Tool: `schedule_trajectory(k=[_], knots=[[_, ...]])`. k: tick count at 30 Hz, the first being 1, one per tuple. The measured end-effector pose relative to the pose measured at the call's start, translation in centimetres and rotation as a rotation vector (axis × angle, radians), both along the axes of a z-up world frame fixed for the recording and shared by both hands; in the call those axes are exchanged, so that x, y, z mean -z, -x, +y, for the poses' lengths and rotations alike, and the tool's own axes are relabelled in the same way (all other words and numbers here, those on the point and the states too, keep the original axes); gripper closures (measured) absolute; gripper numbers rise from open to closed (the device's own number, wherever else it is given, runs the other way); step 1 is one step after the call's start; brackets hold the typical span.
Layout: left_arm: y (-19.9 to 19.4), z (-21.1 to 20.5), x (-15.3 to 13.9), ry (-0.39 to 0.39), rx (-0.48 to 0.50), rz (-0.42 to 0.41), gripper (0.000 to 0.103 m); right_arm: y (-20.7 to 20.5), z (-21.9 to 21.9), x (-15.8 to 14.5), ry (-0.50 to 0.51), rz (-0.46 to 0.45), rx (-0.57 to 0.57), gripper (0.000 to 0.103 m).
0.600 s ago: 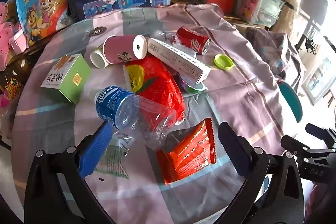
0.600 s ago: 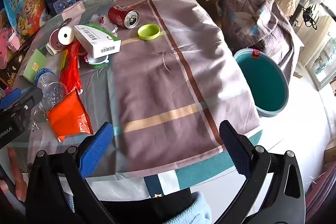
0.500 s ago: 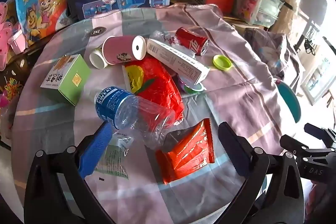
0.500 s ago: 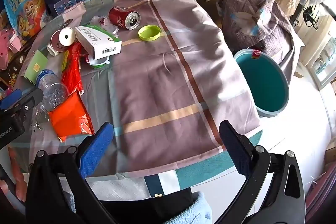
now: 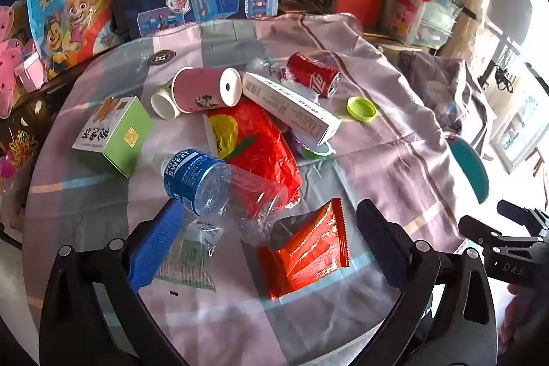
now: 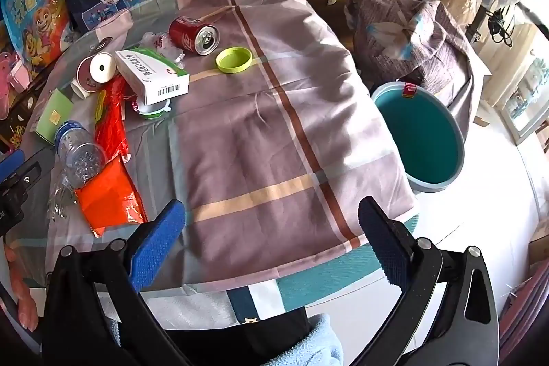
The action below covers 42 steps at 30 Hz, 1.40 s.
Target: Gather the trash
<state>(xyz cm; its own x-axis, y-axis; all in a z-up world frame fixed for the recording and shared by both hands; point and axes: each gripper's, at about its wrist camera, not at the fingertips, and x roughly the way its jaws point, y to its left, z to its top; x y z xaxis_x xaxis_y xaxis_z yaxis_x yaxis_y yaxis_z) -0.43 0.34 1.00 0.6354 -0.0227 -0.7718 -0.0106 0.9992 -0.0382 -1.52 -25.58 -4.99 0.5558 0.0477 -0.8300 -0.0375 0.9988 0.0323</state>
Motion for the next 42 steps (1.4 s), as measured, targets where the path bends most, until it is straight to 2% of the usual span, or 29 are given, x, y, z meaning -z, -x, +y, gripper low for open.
schedule_trajectory(k=[16,23,42], knots=[[0.1,0.0,-0.8,-0.012,0.014,0.005,0.003,-0.1,-0.1,0.5,0.011,0.026,0.009,0.006],[0.1,-0.6,-0.2,-0.034,0.030,0.004,0.003,-0.1,-0.2,0.8,0.012,0.032,0.012,0.006],[-0.4,-0.3,0.8,-0.006,0.023,0.015,0.003,-0.7,0.6,1.5,0.029,0.076,0.007,0.006]])
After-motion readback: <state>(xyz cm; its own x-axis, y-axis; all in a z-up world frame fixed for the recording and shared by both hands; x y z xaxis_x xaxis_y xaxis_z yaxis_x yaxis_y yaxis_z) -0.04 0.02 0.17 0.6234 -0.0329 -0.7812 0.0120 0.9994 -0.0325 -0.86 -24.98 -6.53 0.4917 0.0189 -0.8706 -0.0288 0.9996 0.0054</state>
